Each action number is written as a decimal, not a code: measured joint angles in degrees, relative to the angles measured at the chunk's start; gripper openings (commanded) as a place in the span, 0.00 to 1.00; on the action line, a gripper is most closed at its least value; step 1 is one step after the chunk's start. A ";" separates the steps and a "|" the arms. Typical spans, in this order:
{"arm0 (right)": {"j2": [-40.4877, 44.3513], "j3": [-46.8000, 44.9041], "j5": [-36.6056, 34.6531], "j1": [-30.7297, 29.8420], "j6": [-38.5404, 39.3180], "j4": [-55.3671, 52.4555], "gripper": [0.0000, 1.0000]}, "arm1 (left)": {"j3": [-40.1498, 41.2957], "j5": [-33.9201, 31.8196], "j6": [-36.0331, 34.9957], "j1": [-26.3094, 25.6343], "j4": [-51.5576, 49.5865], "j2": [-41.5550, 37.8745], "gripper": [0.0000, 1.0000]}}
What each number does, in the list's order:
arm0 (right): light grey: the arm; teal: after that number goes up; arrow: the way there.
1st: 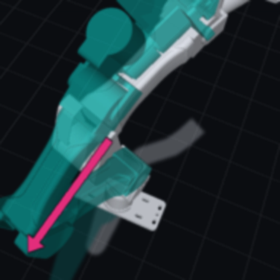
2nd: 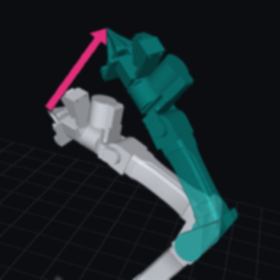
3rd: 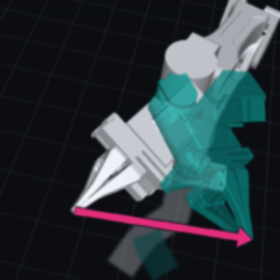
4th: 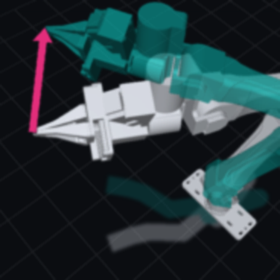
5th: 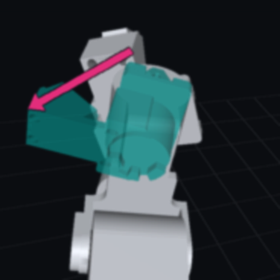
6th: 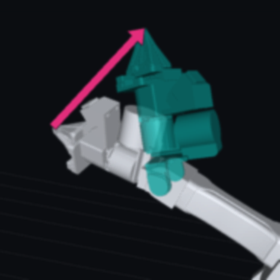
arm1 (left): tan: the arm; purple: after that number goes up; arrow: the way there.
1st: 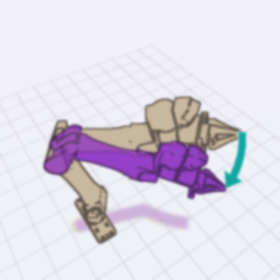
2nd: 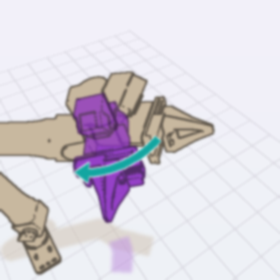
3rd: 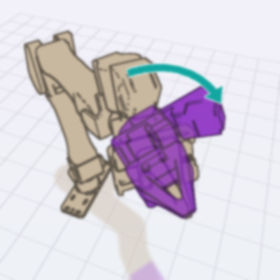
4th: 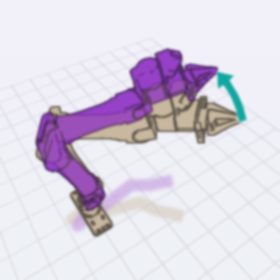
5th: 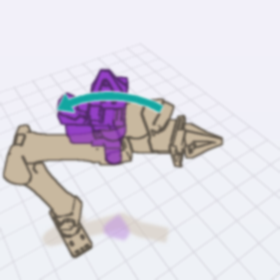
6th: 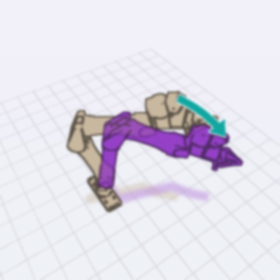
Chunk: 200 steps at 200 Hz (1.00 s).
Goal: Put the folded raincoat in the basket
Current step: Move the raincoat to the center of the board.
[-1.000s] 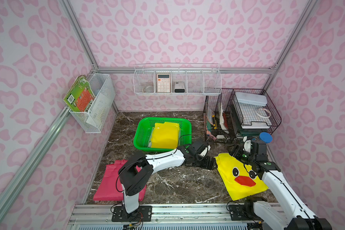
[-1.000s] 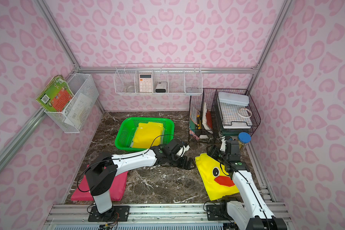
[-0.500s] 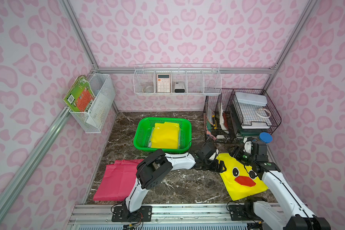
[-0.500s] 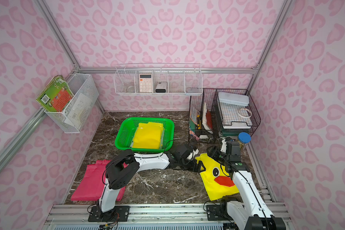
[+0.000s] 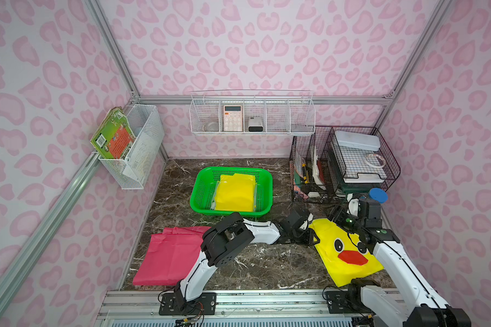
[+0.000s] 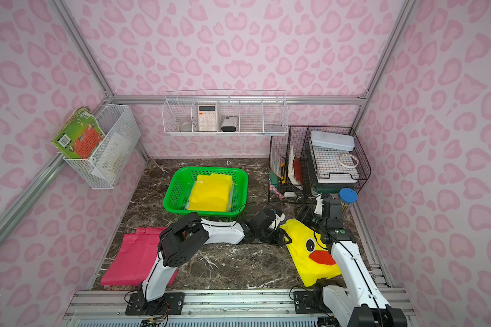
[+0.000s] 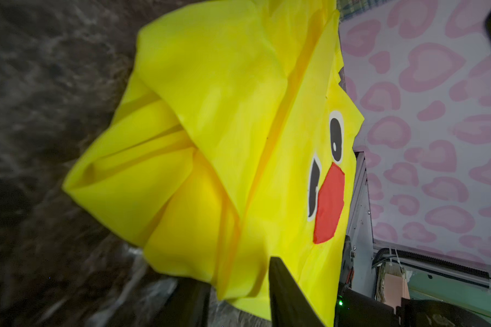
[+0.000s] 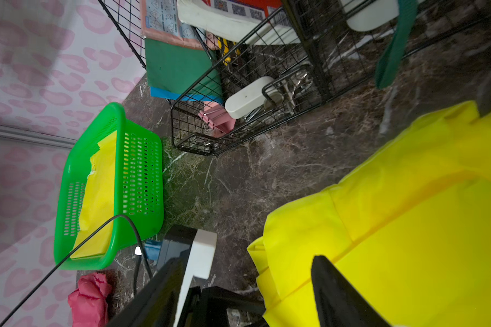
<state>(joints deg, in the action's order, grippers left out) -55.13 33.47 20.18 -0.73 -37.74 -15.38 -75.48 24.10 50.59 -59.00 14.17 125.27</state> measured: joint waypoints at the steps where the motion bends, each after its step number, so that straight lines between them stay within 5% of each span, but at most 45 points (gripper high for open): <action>1: 0.00 0.00 0.00 0.00 0.00 0.00 0.74 | 0.04 0.00 0.00 0.00 0.02 0.00 0.17; 19: 0.00 0.02 0.04 0.00 -0.02 0.00 0.74 | 1.14 -0.02 0.20 0.00 0.46 -0.13 0.00; 101: -0.87 0.02 1.99 -1.07 0.55 0.00 0.74 | 7.67 2.25 -1.40 4.42 -2.73 -8.31 0.00; 200: -5.35 -2.89 -0.22 -4.02 2.23 0.74 0.74 | 2.84 6.01 -22.97 14.27 -34.91 -14.27 0.00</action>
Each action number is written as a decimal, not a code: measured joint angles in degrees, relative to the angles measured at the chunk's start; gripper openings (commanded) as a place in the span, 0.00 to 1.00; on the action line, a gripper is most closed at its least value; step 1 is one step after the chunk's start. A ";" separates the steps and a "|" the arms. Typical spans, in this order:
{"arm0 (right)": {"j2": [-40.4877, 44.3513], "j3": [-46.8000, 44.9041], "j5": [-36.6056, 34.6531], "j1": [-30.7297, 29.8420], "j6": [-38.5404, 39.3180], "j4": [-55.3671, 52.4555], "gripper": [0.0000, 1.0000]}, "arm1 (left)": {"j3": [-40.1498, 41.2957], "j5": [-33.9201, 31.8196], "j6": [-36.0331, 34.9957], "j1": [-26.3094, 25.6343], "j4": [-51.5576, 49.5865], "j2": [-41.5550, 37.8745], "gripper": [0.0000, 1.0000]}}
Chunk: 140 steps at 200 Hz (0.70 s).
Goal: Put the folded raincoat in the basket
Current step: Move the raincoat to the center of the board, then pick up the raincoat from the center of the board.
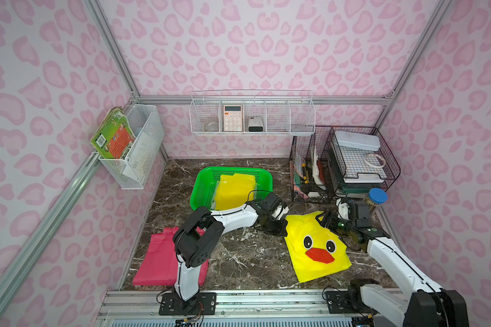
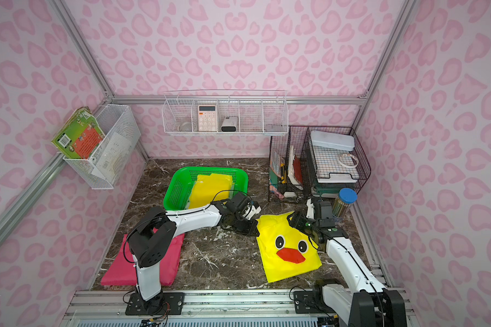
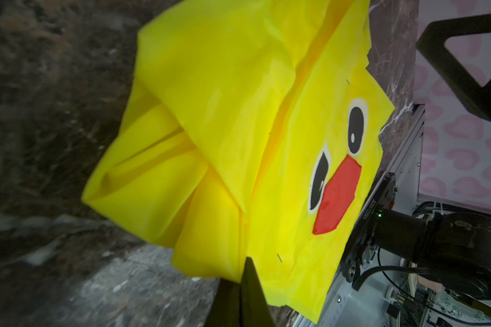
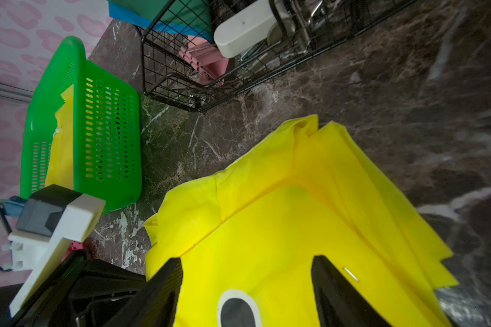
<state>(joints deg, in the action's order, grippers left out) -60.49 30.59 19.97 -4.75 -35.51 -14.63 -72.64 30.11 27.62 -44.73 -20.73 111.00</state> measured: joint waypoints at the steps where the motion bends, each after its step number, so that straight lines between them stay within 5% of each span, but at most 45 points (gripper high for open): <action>1: -0.02 -0.04 -0.02 0.09 0.00 -0.02 0.74 | -0.04 0.00 -0.13 0.09 -0.20 0.00 0.00; 61: -2.75 -1.81 -1.68 5.64 1.49 -0.07 0.75 | -5.05 0.28 -6.95 3.26 -9.77 1.36 0.00; 140: -4.55 -7.37 1.84 5.92 1.66 2.64 0.72 | -8.31 0.85 -8.79 4.46 -12.35 4.07 0.00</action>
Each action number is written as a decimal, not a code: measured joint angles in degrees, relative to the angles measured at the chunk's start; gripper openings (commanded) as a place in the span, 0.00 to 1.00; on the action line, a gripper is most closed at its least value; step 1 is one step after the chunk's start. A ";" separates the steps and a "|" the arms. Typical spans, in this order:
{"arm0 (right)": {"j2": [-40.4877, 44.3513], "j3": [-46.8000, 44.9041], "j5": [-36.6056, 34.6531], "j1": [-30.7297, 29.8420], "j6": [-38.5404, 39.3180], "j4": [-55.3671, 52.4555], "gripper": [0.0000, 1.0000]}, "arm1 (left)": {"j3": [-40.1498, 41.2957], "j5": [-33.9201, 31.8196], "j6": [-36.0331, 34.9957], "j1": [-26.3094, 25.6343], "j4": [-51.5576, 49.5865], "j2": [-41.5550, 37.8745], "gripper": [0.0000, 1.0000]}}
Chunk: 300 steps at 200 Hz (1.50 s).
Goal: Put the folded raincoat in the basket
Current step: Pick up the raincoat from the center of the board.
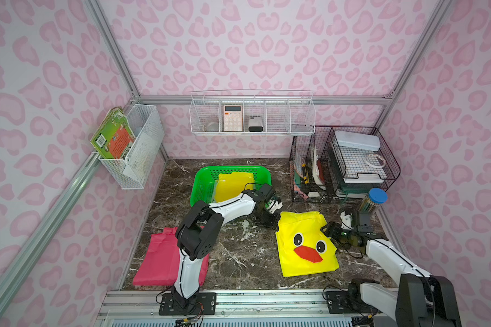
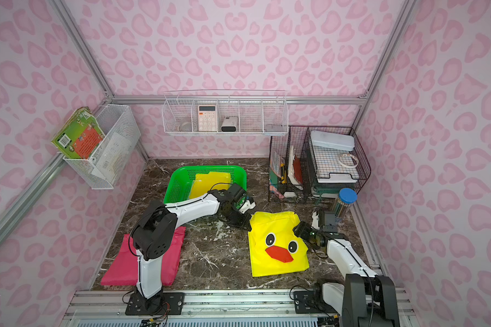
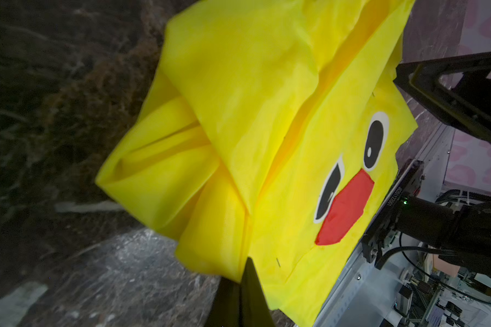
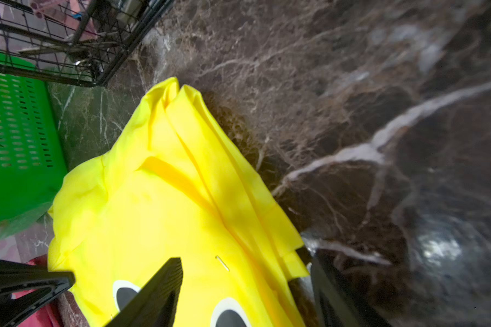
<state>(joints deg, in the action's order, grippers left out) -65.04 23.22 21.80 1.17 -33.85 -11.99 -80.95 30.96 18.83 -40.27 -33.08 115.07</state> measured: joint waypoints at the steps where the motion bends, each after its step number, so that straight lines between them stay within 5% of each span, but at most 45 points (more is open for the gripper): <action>1: 0.00 -0.04 0.04 -0.02 0.00 0.11 0.72 | -0.02 0.00 -0.02 0.00 0.00 0.02 0.00; 50: 0.22 -2.49 2.43 -1.22 -0.39 3.74 0.47 | 0.13 1.11 -0.07 0.00 0.07 0.35 0.00; 97: 3.10 -2.99 2.21 -1.31 -0.76 1.40 0.00 | 0.33 2.05 0.35 -0.46 0.20 0.35 0.00; 222: 13.46 7.72 4.28 -2.19 -2.19 -8.52 0.00 | -1.51 4.96 3.63 -2.86 -0.46 -8.98 0.00; 300: 4.66 20.63 2.67 -19.21 -5.14 -7.89 0.00 | -4.13 4.28 3.85 6.64 -5.07 -15.37 0.00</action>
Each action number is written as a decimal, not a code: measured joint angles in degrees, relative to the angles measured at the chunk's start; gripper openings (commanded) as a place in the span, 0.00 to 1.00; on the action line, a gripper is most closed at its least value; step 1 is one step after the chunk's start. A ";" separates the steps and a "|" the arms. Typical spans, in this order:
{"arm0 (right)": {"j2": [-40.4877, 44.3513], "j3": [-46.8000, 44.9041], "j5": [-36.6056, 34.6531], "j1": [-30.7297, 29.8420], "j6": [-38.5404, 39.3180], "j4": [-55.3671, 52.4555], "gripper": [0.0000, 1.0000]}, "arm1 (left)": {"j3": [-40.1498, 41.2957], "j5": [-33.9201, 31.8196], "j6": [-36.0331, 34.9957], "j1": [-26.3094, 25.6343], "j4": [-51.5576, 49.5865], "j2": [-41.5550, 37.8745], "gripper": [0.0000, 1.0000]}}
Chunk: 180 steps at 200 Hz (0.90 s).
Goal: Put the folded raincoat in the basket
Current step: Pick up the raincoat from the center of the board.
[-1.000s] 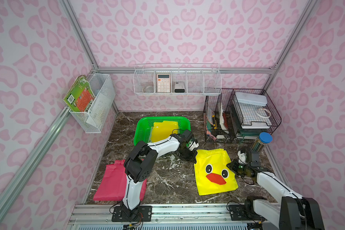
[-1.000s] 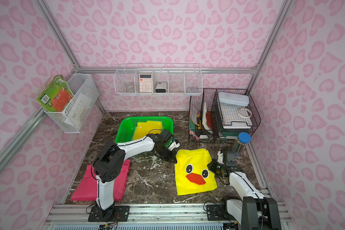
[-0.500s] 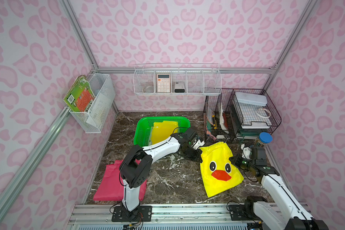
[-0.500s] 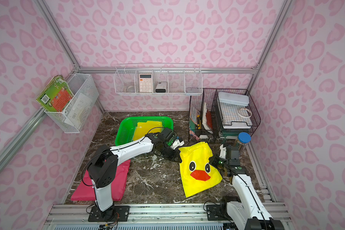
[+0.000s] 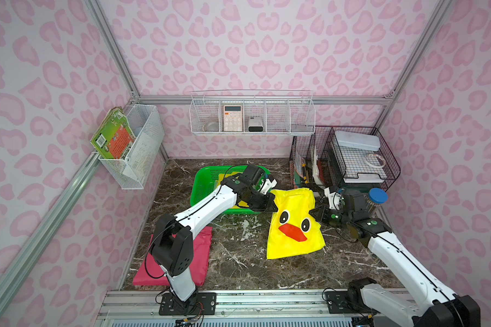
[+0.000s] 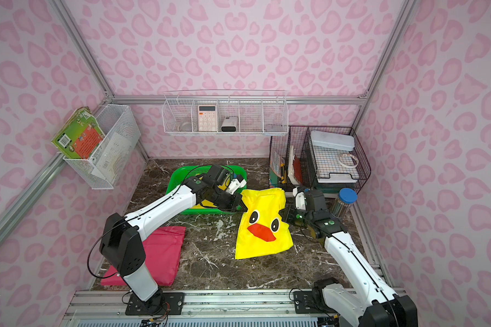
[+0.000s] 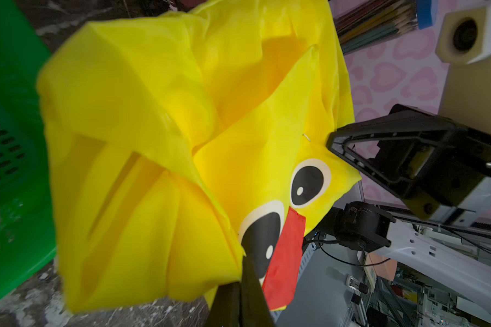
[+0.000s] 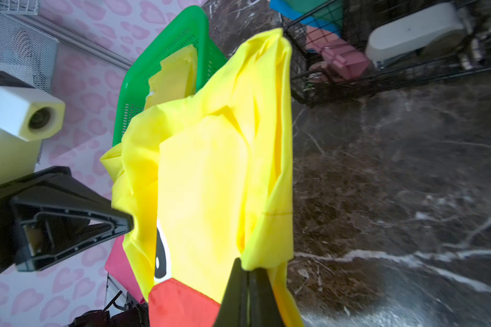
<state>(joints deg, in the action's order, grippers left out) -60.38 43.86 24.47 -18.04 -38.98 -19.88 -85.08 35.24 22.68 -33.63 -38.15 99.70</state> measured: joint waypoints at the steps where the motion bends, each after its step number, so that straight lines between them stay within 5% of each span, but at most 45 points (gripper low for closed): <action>1: -0.15 0.13 -0.04 -0.15 -0.02 0.07 0.00 | 0.00 0.02 0.00 0.15 -0.04 -0.04 0.00; 89: -19.47 15.28 -1.68 -9.29 -3.02 9.01 0.00 | -3.41 3.39 -1.88 19.74 -3.76 -2.21 0.00; 180: -46.34 38.84 1.92 -11.02 -5.01 13.77 0.00 | -17.46 5.66 -4.87 35.04 -9.90 10.38 0.00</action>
<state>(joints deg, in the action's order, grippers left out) -106.72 82.70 26.39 -29.06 -43.99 -6.11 -102.54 40.91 17.80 1.41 -48.05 110.08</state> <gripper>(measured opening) 0.057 0.066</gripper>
